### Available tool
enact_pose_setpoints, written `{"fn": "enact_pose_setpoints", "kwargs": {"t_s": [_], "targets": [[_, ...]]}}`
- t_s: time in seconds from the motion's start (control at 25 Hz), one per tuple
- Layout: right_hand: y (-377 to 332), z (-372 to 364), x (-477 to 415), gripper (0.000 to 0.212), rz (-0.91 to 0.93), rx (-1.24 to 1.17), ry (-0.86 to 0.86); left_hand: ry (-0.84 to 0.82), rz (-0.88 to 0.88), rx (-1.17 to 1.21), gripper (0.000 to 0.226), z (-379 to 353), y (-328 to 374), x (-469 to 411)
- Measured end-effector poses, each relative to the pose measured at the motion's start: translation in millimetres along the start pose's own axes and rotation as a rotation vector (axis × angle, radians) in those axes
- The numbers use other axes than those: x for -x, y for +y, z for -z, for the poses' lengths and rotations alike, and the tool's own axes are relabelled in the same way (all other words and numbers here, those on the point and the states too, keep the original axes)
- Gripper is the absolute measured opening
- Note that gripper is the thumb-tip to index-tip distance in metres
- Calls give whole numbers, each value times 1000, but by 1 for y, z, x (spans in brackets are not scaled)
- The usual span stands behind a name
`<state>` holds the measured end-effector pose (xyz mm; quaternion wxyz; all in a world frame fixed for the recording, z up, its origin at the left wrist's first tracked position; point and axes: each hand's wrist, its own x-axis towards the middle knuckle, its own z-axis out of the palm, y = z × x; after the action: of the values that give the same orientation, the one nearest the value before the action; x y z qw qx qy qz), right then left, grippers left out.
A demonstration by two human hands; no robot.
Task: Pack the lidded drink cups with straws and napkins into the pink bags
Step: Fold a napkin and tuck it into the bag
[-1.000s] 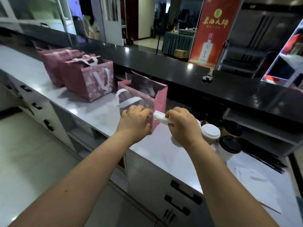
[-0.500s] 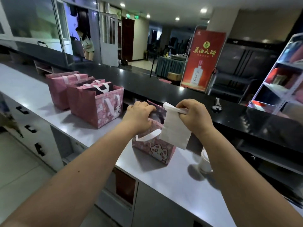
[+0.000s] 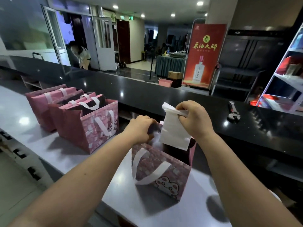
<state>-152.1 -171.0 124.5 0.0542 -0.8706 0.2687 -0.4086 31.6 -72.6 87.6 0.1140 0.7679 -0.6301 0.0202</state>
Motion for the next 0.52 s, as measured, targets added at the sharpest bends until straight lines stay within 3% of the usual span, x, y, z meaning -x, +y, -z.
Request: {"fn": "enact_pose_setpoints", "kwargs": {"t_s": [0.32,0.52], "targets": [[25,-78,12,27,-31,31,-200,-106,-148,145,77,-42,-37,-55],[37,-105,28,26,24,288,-423,-141,-231,158,92,-51,-53,-71]]}}
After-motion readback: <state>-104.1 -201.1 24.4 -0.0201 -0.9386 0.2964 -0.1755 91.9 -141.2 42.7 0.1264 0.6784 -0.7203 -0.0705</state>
